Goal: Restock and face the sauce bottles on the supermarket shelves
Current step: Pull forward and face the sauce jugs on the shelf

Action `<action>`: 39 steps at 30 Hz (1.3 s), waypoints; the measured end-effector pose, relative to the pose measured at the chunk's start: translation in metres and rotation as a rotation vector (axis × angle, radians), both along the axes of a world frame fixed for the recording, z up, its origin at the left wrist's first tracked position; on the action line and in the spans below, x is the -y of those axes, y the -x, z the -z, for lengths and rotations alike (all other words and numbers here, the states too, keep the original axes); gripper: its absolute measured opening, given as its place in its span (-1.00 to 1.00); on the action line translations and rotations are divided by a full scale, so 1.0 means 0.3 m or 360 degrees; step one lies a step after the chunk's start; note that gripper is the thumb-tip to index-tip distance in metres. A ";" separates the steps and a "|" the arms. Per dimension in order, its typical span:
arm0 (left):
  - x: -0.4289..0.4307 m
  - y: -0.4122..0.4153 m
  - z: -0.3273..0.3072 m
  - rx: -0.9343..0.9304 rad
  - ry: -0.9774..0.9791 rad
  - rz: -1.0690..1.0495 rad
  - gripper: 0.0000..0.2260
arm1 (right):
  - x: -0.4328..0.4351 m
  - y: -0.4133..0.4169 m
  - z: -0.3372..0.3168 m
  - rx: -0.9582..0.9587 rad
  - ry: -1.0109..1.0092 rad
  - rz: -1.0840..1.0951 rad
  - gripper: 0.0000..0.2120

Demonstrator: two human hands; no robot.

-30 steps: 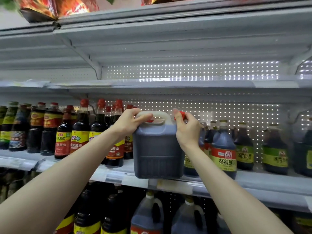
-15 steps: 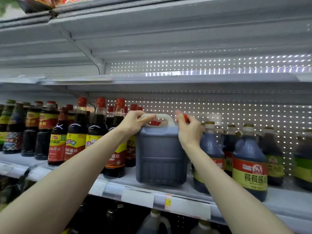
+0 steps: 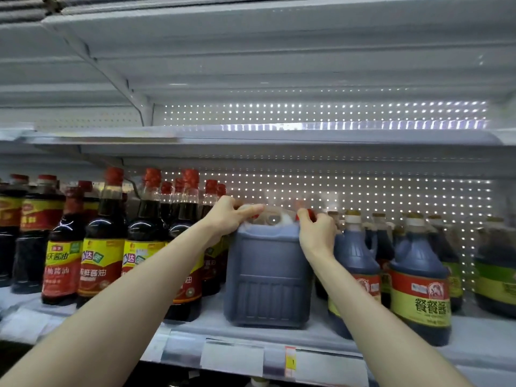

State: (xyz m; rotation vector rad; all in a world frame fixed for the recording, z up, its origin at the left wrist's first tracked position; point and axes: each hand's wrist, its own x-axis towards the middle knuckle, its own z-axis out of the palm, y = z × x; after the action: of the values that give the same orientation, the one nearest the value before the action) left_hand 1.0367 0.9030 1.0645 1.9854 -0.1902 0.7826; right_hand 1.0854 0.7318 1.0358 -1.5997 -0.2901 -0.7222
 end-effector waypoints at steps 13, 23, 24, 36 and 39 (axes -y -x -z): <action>-0.013 -0.046 0.127 0.0197 0.0532 0.0193 -0.87 | -0.037 -0.009 0.033 -0.0101 0.0037 -0.0047 -0.69; 0.001 0.009 0.351 0.0003 0.0600 0.0494 -0.58 | -0.021 0.108 0.189 -0.0220 0.0409 -0.0330 -0.32; -0.002 0.017 0.367 -0.0057 0.0597 0.0497 -0.55 | -0.026 0.122 0.206 -0.0280 0.0459 -0.0328 -0.24; -0.029 0.088 0.362 -0.0330 0.0734 0.0412 -0.37 | -0.017 0.216 0.227 -0.0477 0.0419 -0.0422 -0.12; -0.006 0.106 0.355 -0.0252 0.0713 0.0352 -0.37 | -0.001 0.210 0.211 -0.0481 0.0346 -0.0455 -0.14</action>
State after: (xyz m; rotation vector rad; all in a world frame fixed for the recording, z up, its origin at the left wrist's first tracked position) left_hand 1.0050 0.9048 0.9579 1.5603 -0.1249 0.4730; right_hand 1.0223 0.7322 0.9726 -1.7990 -0.3748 -0.2305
